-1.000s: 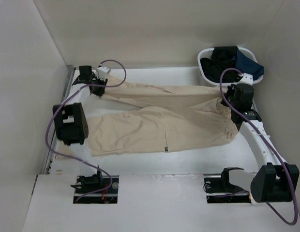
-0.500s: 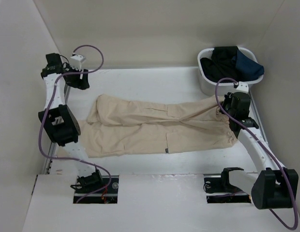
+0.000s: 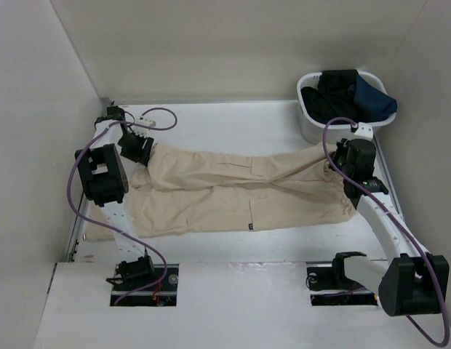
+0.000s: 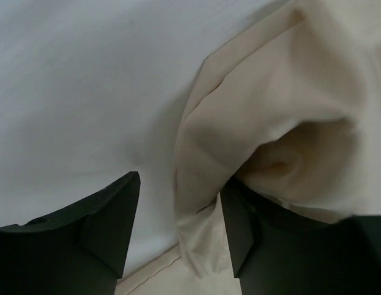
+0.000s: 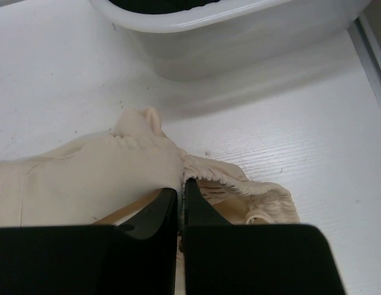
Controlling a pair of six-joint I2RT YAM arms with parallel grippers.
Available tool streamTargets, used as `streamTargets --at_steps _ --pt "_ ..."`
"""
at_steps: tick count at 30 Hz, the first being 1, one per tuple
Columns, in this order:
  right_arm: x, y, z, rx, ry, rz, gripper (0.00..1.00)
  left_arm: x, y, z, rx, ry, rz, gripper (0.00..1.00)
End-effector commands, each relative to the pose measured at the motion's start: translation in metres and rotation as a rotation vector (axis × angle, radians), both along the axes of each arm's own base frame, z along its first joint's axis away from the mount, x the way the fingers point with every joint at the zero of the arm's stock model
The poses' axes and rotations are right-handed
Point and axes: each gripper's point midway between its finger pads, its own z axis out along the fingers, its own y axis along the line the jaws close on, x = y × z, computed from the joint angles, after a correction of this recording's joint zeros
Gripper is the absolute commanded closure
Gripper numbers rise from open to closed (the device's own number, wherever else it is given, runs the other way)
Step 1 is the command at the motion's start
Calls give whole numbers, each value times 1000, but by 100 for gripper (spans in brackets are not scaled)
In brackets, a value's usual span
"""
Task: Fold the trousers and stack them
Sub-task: Fold the trousers
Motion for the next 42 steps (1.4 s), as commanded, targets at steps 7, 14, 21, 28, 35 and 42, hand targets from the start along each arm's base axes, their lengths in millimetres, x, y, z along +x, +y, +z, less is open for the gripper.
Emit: streamTargets --at_steps 7,14,21,28,35,42 --pt "15 5 32 13 -116 5 99 -31 6 -2 56 39 -58 83" --pt "39 -19 73 31 -235 -45 100 87 86 134 418 -523 143 100" --pt "55 -55 109 40 -337 -109 100 103 127 283 789 -883 73 100" --pt "49 -44 76 72 -319 -93 99 33 110 193 858 -714 -83 98" --pt "19 -39 44 177 -306 -148 99 -51 98 101 838 -525 -134 99" --pt "25 -39 32 232 -280 -156 95 -47 123 151 912 -603 -35 99"
